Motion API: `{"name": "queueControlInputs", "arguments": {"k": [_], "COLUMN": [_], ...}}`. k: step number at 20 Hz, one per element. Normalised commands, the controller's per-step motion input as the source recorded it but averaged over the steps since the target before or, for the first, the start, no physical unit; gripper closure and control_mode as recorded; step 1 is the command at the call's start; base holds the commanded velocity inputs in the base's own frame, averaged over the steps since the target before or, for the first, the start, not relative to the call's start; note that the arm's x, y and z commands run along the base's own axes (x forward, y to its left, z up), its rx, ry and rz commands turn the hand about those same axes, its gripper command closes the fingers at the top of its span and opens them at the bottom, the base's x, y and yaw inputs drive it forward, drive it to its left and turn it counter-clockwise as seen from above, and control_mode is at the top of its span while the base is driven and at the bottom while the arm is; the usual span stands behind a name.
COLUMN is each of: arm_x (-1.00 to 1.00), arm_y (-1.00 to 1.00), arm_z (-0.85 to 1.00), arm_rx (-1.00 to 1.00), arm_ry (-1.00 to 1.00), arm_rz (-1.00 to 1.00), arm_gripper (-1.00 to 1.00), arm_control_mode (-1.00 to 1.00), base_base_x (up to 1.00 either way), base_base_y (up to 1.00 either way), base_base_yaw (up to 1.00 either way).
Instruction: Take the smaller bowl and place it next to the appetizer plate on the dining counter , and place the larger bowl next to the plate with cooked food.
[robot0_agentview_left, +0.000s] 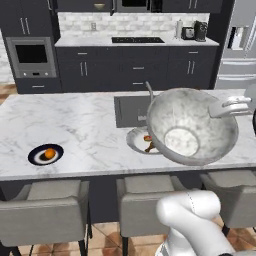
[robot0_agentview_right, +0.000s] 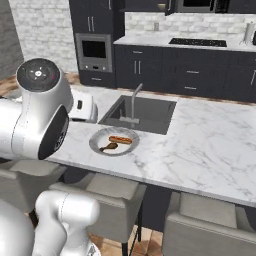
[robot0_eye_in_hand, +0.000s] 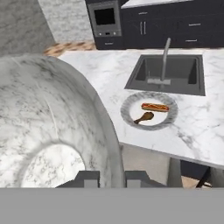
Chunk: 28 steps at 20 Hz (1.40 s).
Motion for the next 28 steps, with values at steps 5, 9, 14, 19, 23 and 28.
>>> {"name": "queueControlInputs", "arguments": {"k": [5,9,14,19,23,28], "arm_x": [0.14,0.09,0.33,0.47,0.43,0.42], "arm_y": [-0.66,-0.89,-0.86,-0.87,-0.77,-0.43], "arm_z": [-0.52,-0.51,-0.32,-0.12,-0.06,-0.18], "arm_rx": [-0.03,-0.01,0.00,0.02,0.06,0.06], "arm_ry": [0.01,0.07,0.08,0.11,0.14,0.02], "arm_rz": [-0.11,-0.27,-0.30,-0.25,-0.16,-0.07], "arm_gripper": [1.00,1.00,1.00,1.00,1.00,1.00], "arm_control_mode": [-1.00,-1.00,-1.00,-1.00,-1.00,-1.00], "base_base_x": [0.00,0.00,0.00,0.00,0.00,0.00], "base_base_y": [0.00,0.00,0.00,0.00,0.00,0.00], "base_base_yaw": [0.00,0.00,0.00,0.00,0.00,0.00]}}
